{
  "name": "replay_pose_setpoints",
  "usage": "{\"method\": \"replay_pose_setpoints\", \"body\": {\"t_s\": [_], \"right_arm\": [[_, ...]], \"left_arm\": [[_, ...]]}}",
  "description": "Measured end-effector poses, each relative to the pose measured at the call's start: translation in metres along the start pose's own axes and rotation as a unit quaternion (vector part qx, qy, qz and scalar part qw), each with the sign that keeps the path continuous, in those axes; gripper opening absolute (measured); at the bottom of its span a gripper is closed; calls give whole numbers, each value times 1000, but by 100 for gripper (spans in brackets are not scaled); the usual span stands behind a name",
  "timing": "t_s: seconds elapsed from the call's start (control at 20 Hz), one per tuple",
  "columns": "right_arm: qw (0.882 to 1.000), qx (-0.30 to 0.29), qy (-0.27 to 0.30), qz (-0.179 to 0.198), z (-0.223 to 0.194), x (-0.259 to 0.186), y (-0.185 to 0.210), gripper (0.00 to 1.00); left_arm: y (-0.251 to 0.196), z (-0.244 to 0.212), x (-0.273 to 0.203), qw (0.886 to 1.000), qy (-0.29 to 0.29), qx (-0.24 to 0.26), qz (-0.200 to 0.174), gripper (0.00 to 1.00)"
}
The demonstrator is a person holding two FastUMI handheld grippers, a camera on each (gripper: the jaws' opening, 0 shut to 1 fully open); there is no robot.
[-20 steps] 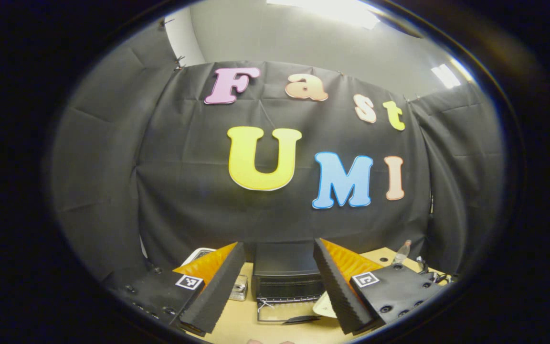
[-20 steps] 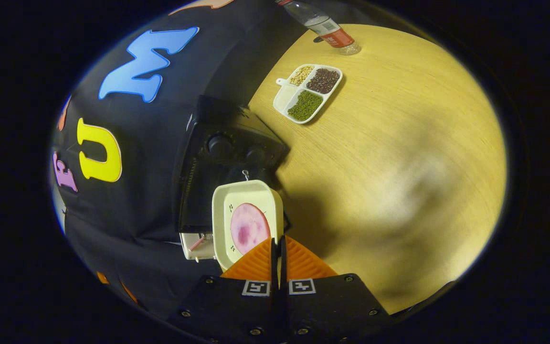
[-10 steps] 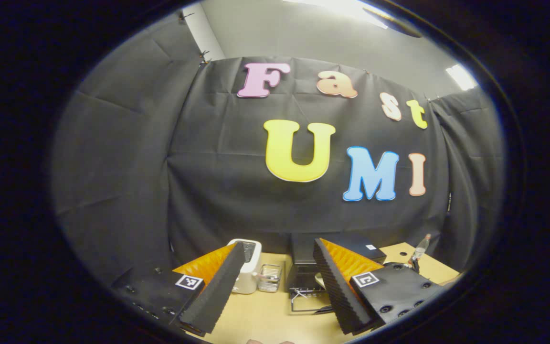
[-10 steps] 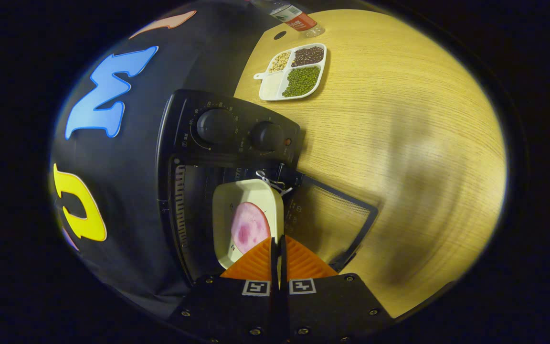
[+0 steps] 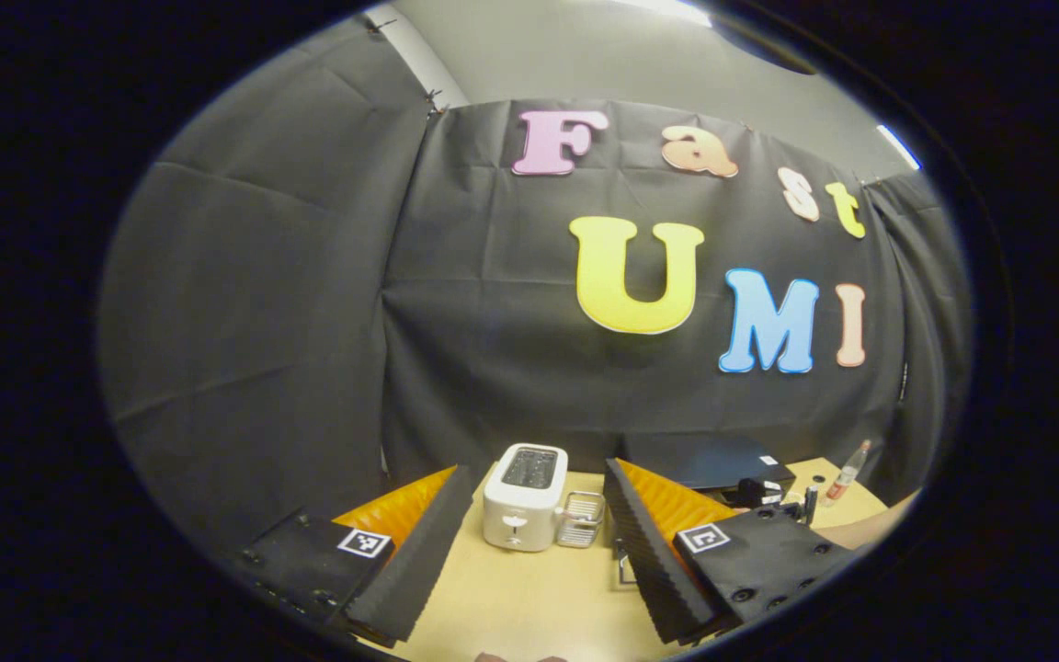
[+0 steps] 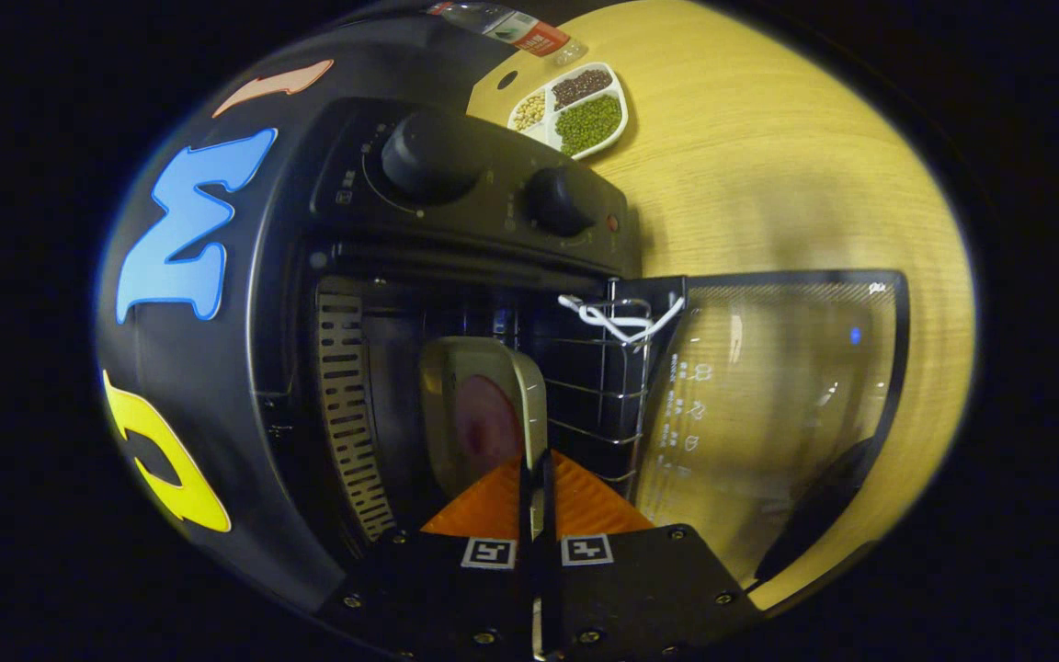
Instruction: Open the electric oven with the left hand, put the food in, and close the electric oven.
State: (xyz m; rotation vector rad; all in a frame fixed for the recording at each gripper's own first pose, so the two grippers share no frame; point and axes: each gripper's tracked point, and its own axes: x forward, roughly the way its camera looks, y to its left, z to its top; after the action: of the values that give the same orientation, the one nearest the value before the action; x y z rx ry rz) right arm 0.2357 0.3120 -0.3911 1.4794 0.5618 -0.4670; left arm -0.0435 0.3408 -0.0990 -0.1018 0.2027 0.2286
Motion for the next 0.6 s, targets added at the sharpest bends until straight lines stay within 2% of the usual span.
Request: {"method": "replay_pose_setpoints", "body": {"t_s": [0.25,0.4,0.5,0.6], "right_arm": [[999,-20,17,23,-3,4,6,11],[996,-74,45,21,-1,-7,2,18],[990,-130,60,9,5,-24,-6,32],[981,-185,65,9,14,-47,-10,32]], "left_arm": [[-9,1,13,1000,1,5,-10,98],[-30,4,22,1000,-3,5,-28,100],[-47,3,28,999,-2,5,-42,98],[-68,3,35,998,-4,4,-57,100]]}}
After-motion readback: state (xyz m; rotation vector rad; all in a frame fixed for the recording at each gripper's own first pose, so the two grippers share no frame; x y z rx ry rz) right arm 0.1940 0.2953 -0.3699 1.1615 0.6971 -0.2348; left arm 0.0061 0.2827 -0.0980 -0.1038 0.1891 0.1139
